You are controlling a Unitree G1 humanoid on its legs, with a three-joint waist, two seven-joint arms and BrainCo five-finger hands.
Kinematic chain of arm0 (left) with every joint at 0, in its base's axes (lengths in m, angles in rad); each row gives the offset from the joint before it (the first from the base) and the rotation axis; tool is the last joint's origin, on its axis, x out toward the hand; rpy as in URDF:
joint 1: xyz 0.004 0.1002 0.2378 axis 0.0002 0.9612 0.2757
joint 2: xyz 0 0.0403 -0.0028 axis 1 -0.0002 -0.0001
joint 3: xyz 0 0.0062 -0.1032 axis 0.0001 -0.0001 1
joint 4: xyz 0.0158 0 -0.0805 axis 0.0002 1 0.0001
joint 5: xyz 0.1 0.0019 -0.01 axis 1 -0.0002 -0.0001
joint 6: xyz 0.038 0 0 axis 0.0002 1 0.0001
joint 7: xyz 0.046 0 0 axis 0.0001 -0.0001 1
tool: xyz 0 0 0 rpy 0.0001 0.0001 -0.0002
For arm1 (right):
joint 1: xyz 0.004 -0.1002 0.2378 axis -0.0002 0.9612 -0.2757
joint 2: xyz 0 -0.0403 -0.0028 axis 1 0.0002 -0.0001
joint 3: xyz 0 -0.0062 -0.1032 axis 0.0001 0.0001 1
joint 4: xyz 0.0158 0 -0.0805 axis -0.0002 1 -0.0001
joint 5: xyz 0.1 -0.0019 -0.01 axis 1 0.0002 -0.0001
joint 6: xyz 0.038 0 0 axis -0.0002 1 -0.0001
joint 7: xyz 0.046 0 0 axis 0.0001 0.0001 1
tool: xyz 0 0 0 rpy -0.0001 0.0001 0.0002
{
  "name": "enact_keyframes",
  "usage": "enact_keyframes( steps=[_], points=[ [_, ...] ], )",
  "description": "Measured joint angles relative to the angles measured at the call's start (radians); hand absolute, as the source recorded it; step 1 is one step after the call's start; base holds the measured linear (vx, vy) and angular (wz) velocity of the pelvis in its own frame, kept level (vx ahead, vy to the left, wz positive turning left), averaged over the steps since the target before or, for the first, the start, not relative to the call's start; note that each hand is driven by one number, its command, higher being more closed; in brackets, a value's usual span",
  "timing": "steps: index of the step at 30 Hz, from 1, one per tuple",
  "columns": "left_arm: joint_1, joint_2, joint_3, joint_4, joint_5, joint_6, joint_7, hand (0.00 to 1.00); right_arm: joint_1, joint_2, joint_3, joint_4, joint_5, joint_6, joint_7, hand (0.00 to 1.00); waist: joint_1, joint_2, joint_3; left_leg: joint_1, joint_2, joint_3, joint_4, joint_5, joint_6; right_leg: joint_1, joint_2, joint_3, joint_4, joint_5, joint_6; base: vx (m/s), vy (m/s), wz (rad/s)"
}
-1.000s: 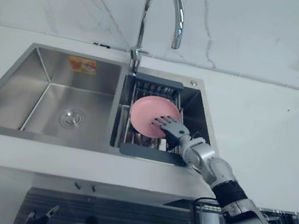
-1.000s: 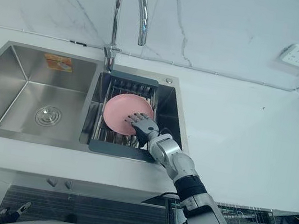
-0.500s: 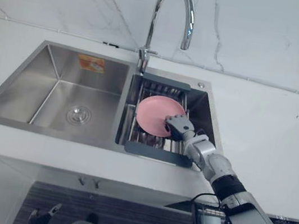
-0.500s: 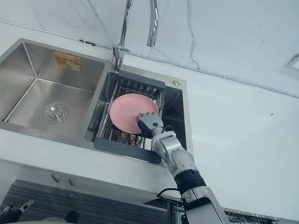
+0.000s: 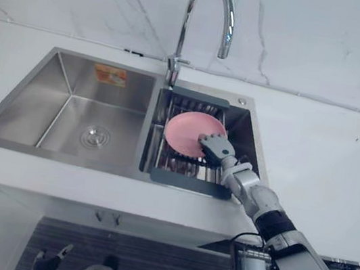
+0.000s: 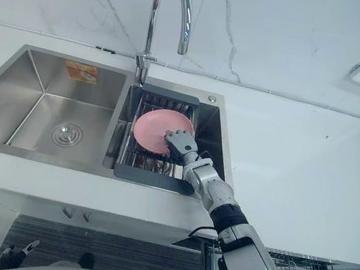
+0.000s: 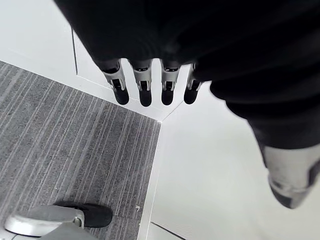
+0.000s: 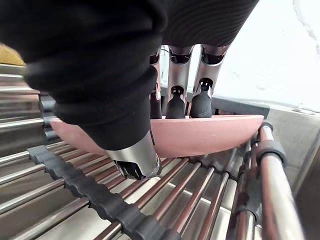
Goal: Walk over to the sink, pick up the cup, carry it to the dishwasher, place the cup inside the dishwasher, then close the dishwasher door
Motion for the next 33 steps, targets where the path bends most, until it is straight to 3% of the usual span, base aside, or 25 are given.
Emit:
enact_keyframes(
  steps=[24, 33],
  points=[
    [0.002, 0.0, 0.001, -0.015, -0.001, -0.01, 0.014, 0.0, 0.048, -0.006, -0.072, -0.144, 0.084, -0.038, -0.034, 1.0, -0.03, 0.001, 0.0, 0.002, 0.005, 0.028, 0.0, -0.008, -0.003, -0.005, 0.002, 0.028, 0.0, 0.002, 0.0, 0.0, 0.001, -0.03],
    [0.003, 0.0, 0.001, -0.015, -0.001, -0.016, 0.015, 0.0, 0.058, -0.046, -0.08, -0.222, 0.115, -0.048, -0.035, 1.0, -0.033, 0.005, -0.001, 0.015, 0.006, 0.032, 0.001, -0.009, -0.004, -0.004, 0.004, 0.036, 0.0, 0.004, -0.002, 0.0, 0.0, -0.02]
  ],
)
